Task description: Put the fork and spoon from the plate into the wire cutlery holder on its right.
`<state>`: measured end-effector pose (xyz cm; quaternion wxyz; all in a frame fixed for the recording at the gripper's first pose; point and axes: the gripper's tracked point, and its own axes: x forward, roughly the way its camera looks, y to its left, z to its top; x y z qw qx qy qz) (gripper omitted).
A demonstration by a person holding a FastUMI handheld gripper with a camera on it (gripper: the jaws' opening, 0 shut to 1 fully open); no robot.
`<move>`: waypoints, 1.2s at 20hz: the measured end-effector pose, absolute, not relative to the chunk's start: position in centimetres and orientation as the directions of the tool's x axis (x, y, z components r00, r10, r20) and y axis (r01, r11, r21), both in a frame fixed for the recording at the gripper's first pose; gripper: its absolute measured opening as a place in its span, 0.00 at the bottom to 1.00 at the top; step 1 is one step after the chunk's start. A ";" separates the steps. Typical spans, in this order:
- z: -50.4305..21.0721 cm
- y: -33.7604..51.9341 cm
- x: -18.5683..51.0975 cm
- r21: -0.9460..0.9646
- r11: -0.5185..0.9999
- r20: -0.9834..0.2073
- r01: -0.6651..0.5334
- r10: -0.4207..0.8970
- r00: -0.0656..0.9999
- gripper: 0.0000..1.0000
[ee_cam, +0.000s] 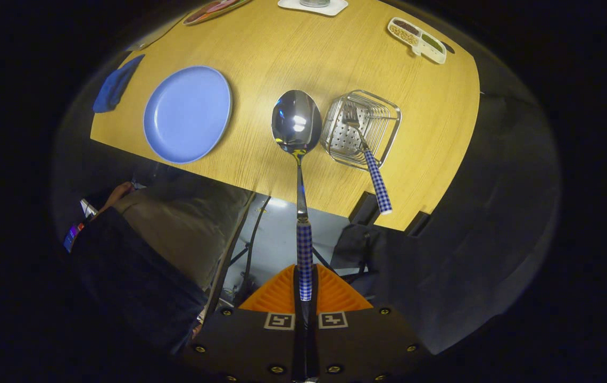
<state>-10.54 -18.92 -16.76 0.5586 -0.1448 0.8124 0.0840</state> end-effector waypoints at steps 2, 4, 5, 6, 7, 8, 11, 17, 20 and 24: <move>-16.7 -19.7 -10.5 -0.028 0.948 -0.927 -0.318 -0.144 -0.347 0.02; -16.6 -20.3 -10.6 -0.028 0.951 -0.916 -0.307 -0.147 -0.372 0.02; -16.6 -20.5 -10.7 -0.022 0.953 -0.911 -0.302 -0.143 -0.386 0.02; -16.6 -20.7 -10.7 -0.018 0.955 -0.905 -0.295 -0.141 -0.402 0.02; -16.5 -21.0 -10.6 -0.018 0.955 -0.898 -0.295 -0.145 -0.415 0.02; -16.4 -21.4 -10.4 -0.020 0.956 -0.891 -0.292 -0.149 -0.429 0.02; -16.7 -22.6 -9.2 -0.039 0.960 -0.868 -0.279 -0.171 -0.466 0.02; -18.5 -22.9 -7.7 -0.030 0.963 -0.818 -0.267 -0.177 -0.547 0.02; -19.5 -23.2 -6.3 -0.048 0.958 -0.802 -0.284 -0.206 -0.561 0.02; -20.2 -23.3 -5.0 -0.068 0.949 -0.780 -0.308 -0.243 -0.577 0.02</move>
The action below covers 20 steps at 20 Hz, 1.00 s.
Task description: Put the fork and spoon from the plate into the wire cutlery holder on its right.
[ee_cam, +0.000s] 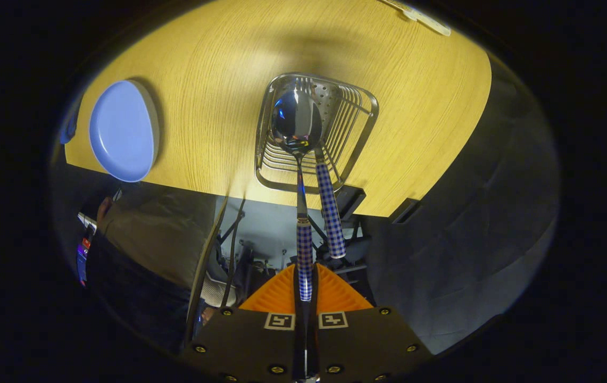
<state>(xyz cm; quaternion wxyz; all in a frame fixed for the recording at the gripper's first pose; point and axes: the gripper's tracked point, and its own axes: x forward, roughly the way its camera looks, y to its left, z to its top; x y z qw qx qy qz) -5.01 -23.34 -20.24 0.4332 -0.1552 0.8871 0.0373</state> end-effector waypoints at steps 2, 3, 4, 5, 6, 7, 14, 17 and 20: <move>-20.3 -23.5 -4.6 -0.078 0.942 -0.758 -0.327 -0.269 -0.594 0.02; -20.4 -23.6 -4.2 -0.081 0.939 -0.749 -0.333 -0.278 -0.601 0.02; -20.5 -23.7 -4.1 -0.085 0.938 -0.740 -0.337 -0.286 -0.609 0.02; -20.5 -23.7 -3.7 -0.091 0.936 -0.734 -0.341 -0.294 -0.612 0.02; -20.7 -23.9 -3.5 -0.099 0.933 -0.730 -0.347 -0.305 -0.612 0.02; -20.8 -24.1 -3.0 -0.106 0.930 -0.726 -0.352 -0.314 -0.612 0.02; -21.1 -23.4 -2.3 -0.099 0.916 -0.691 -0.388 -0.344 -0.635 0.02; -21.5 -23.4 -2.0 -0.105 0.914 -0.692 -0.392 -0.351 -0.631 0.07; -21.2 -23.4 -1.1 -0.116 0.909 -0.711 -0.401 -0.358 -0.605 0.13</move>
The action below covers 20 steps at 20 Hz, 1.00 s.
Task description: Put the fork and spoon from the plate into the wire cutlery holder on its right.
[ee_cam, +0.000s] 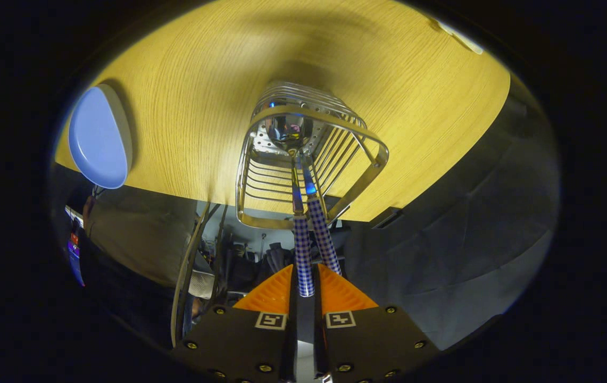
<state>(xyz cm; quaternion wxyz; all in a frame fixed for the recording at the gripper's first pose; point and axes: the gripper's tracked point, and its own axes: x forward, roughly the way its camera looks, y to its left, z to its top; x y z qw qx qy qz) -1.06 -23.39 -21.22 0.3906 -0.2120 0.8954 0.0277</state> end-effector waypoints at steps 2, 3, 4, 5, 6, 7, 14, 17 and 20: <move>-20.5 -24.0 -1.0 -0.123 0.903 -0.718 -0.413 -0.368 -0.591 0.17; -20.2 -24.1 -1.1 -0.121 0.903 -0.722 -0.413 -0.365 -0.587 0.17; -20.3 -24.6 -1.4 -0.125 0.899 -0.730 -0.420 -0.370 -0.575 0.34; -19.9 -24.9 -1.4 -0.139 0.893 -0.737 -0.428 -0.382 -0.557 0.61; -19.3 -25.3 -1.2 -0.156 0.882 -0.748 -0.445 -0.400 -0.530 0.88; -18.9 -25.7 -1.1 -0.169 0.872 -0.763 -0.458 -0.411 -0.500 0.95; -17.9 -23.0 -2.5 -0.151 0.902 -0.927 -0.406 -0.272 -0.259 0.95; -17.7 -20.0 -1.3 -0.151 0.930 -0.986 -0.334 -0.168 -0.020 0.95; -16.5 -15.6 0.7 -0.127 0.962 -0.950 -0.243 -0.048 0.309 0.95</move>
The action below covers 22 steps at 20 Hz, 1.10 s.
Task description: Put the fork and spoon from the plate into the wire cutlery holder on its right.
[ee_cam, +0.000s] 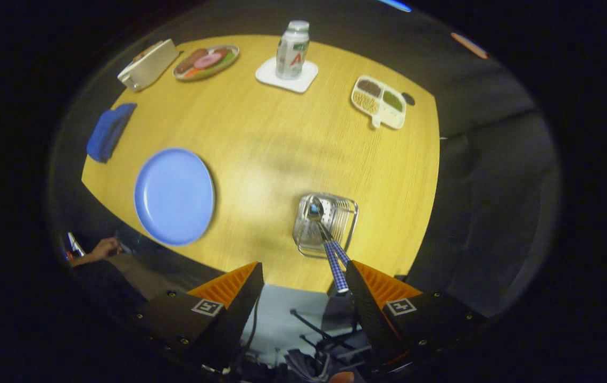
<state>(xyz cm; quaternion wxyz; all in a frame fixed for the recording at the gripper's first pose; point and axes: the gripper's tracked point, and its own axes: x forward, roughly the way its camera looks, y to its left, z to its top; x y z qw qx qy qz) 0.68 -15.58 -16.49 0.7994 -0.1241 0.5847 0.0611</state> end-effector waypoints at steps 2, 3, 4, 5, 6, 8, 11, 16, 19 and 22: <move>-15.6 -13.0 0.8 -0.066 0.977 -0.890 -0.204 0.035 0.455 0.95; -15.0 -11.9 0.8 -0.045 0.983 -0.854 -0.179 0.056 0.517 0.95; -14.2 -10.9 0.6 -0.024 0.988 -0.816 -0.156 0.071 0.574 0.95; -13.2 -10.0 0.5 -0.004 0.991 -0.766 -0.137 0.085 0.638 0.95; -12.3 -9.5 0.5 -0.001 0.994 -0.714 -0.110 0.076 0.696 0.95; -10.6 -8.5 0.8 0.025 0.995 -0.606 -0.093 0.089 0.791 0.95; -8.1 -6.0 1.4 0.100 0.993 -0.457 -0.070 0.108 0.883 0.96; -2.3 -4.8 1.9 0.025 1.000 -0.158 0.008 -0.004 0.988 0.96; -3.0 -2.2 1.9 -0.009 1.000 -0.113 -0.027 0.026 0.993 0.96; -3.9 -1.5 2.1 0.063 0.997 -0.070 -0.039 0.044 0.997 0.95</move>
